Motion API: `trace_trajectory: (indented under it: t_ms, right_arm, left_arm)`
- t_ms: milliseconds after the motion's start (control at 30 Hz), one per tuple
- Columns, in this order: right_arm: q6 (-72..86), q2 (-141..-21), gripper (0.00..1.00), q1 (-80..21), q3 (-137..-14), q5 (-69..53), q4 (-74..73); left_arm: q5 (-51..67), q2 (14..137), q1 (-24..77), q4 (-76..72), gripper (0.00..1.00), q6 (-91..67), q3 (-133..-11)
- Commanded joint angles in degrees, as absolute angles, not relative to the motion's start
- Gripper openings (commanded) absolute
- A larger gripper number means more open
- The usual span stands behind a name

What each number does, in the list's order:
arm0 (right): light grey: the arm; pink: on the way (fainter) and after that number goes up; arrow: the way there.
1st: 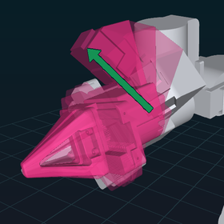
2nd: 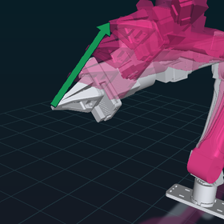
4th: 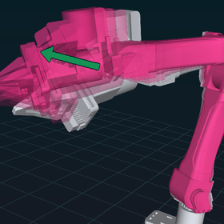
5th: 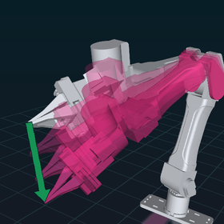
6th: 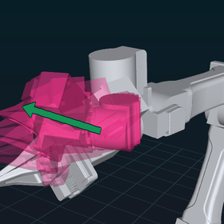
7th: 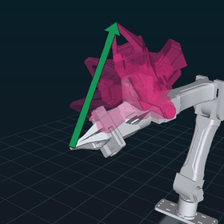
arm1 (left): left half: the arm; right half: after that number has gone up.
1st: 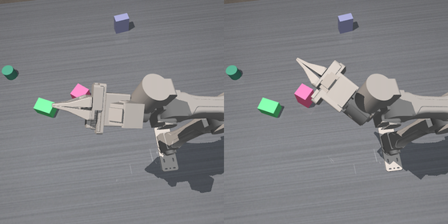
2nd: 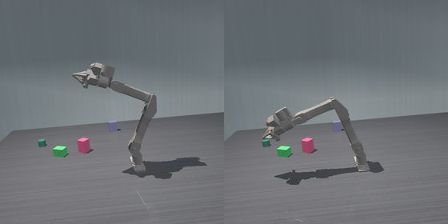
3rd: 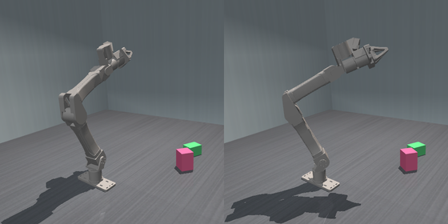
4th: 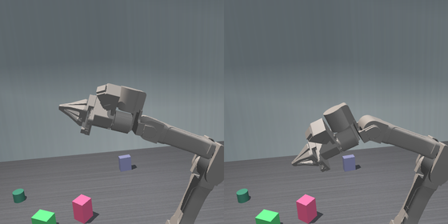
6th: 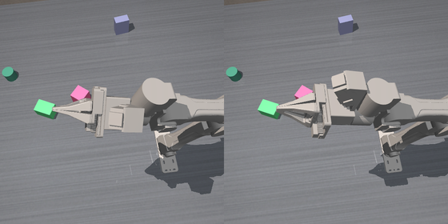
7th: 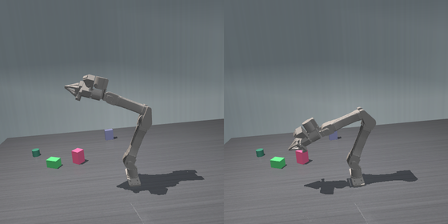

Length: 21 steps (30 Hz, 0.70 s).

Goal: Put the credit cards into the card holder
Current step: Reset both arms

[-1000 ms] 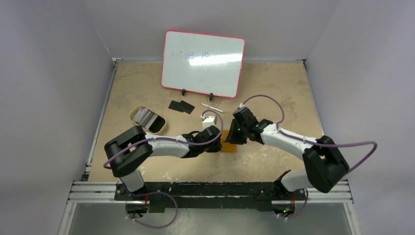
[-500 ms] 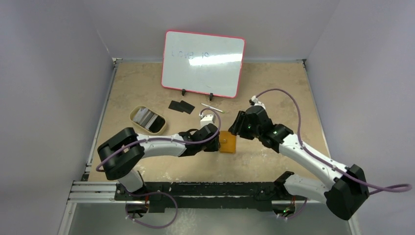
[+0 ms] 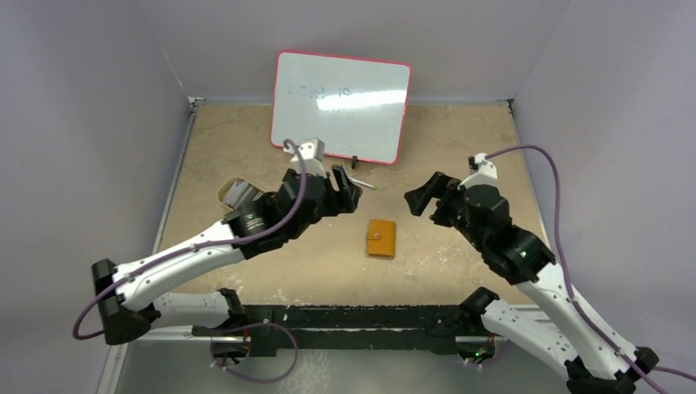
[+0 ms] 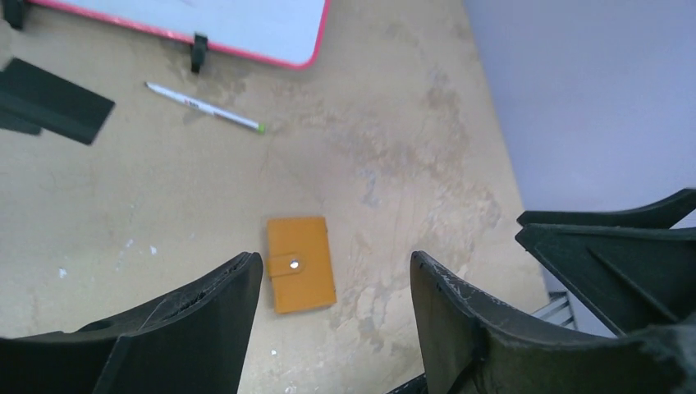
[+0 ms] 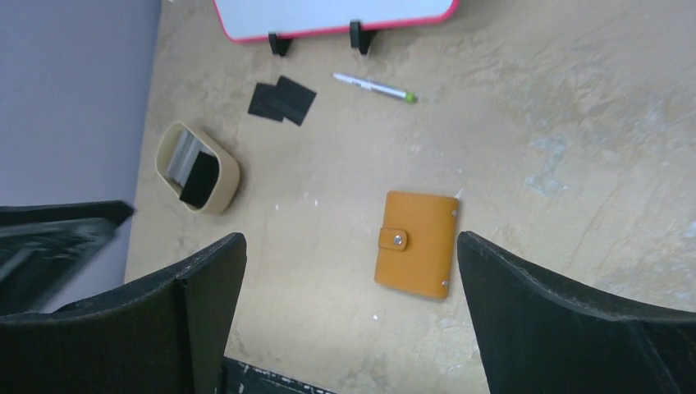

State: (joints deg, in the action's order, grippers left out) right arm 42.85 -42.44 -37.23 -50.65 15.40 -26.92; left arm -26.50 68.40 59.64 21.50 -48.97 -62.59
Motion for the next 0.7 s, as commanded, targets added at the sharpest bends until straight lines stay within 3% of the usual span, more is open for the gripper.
trace_trajectory:
  t_ms: [0, 233, 667]
  right_arm:
    - [41.19, -37.66, 0.99, -37.47, -54.44, 22.49, -32.50]
    - [41.15, -30.52, 0.99, -37.49, -53.07, 24.06, -30.63]
    - [42.46, -31.17, 0.99, -37.51, -52.78, 22.71, -30.28]
  left_arm:
    - [-34.33, 60.83, 59.32, 28.51, 0.67, -45.15, -67.30]
    - [-36.29, 54.60, 59.31, 31.15, 0.70, -46.08, -66.19]
    - [-35.22, 51.42, 59.28, 26.39, 0.74, -44.27, -61.57]
